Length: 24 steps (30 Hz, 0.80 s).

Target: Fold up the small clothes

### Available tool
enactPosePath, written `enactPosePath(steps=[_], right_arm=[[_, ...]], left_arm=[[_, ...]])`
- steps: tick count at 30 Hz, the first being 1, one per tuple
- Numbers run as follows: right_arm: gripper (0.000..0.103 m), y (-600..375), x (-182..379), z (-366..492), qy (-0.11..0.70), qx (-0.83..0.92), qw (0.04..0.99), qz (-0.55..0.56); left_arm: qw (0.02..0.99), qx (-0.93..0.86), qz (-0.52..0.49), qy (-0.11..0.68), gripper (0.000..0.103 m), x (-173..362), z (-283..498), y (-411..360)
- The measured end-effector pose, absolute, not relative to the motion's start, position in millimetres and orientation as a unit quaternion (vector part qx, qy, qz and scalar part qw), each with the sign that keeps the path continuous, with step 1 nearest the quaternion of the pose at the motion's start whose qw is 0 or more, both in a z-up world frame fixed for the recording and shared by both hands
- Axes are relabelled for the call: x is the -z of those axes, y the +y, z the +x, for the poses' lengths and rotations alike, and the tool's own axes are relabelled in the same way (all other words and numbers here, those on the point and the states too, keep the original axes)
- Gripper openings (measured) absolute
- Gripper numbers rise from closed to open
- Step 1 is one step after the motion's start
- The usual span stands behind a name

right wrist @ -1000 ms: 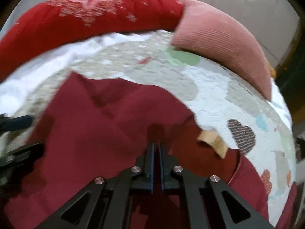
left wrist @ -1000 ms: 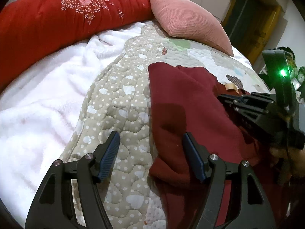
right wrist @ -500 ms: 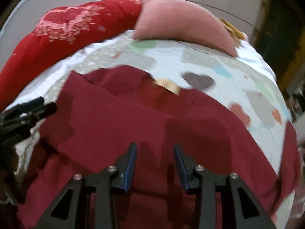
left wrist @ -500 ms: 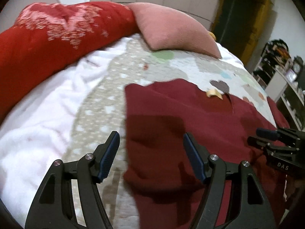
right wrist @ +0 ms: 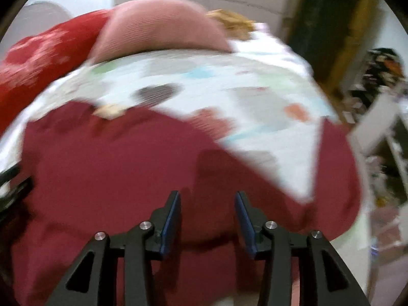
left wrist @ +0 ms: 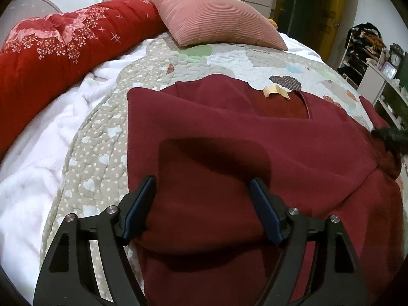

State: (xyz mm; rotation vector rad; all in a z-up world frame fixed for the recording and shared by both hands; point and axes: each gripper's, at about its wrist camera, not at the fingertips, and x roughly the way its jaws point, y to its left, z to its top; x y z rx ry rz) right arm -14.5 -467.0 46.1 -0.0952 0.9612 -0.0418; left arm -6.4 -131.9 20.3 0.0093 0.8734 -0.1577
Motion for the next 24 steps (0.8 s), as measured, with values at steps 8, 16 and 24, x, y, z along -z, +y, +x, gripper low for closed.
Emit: enactPosePath(steps=[8,16,24], right_arm=[[0.045,-593,-36,54,0.478,0.183,0.859,-0.012],[0.047,-638,-18,78,0.487,0.196,0.848,0.076],[0.039,-642,-8,90,0.483,0.206,0.849,0.057]], left_arm=[[0.902,0.082,-0.002,0.424,0.082,-15,-4,-133],[0.902,0.084,0.005,0.424,0.086,-14,-4,-137],[0.902,0.083,0.006,0.424,0.086,-14,-3,-138]])
